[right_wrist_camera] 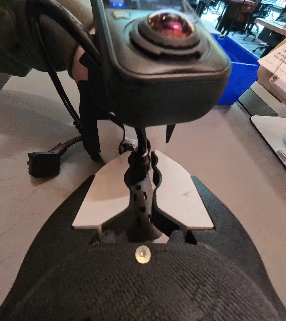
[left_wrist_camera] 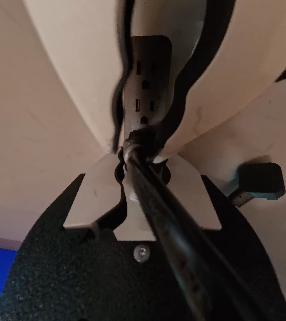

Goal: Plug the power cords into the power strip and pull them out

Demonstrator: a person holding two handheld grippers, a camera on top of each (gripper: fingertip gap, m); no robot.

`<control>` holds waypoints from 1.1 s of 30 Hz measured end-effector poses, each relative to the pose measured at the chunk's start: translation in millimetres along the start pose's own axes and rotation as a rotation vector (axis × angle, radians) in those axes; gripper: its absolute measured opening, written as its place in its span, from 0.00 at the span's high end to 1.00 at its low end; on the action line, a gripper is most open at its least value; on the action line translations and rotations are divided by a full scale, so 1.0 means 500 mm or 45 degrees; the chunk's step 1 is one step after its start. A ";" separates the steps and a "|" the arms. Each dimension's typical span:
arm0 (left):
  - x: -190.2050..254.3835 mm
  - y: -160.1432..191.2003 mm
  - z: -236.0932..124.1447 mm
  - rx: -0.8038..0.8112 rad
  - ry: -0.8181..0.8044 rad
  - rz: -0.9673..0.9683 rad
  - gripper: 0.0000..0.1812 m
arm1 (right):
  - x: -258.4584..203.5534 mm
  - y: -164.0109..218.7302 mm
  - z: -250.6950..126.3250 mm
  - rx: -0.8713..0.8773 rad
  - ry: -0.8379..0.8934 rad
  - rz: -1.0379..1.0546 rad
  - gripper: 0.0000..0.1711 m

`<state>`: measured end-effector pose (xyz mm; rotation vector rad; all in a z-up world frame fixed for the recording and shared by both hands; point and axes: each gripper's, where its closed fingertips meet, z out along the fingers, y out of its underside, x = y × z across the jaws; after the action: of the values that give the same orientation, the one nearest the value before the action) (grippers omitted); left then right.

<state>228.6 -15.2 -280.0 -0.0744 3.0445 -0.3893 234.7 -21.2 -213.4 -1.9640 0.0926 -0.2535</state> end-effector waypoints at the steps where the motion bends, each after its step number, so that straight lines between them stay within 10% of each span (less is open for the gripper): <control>1: 0.000 0.000 0.000 0.002 -0.002 -0.001 0.78 | -0.002 0.007 0.002 -0.018 0.001 0.001 0.89; 33: -0.001 0.000 0.001 0.005 0.025 -0.011 0.78 | -0.004 -0.004 0.007 0.129 0.090 0.090 0.91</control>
<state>228.9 -15.1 -280.6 -0.0835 3.0638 -0.3984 233.3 -17.1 -213.2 -1.8472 0.1916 -0.2760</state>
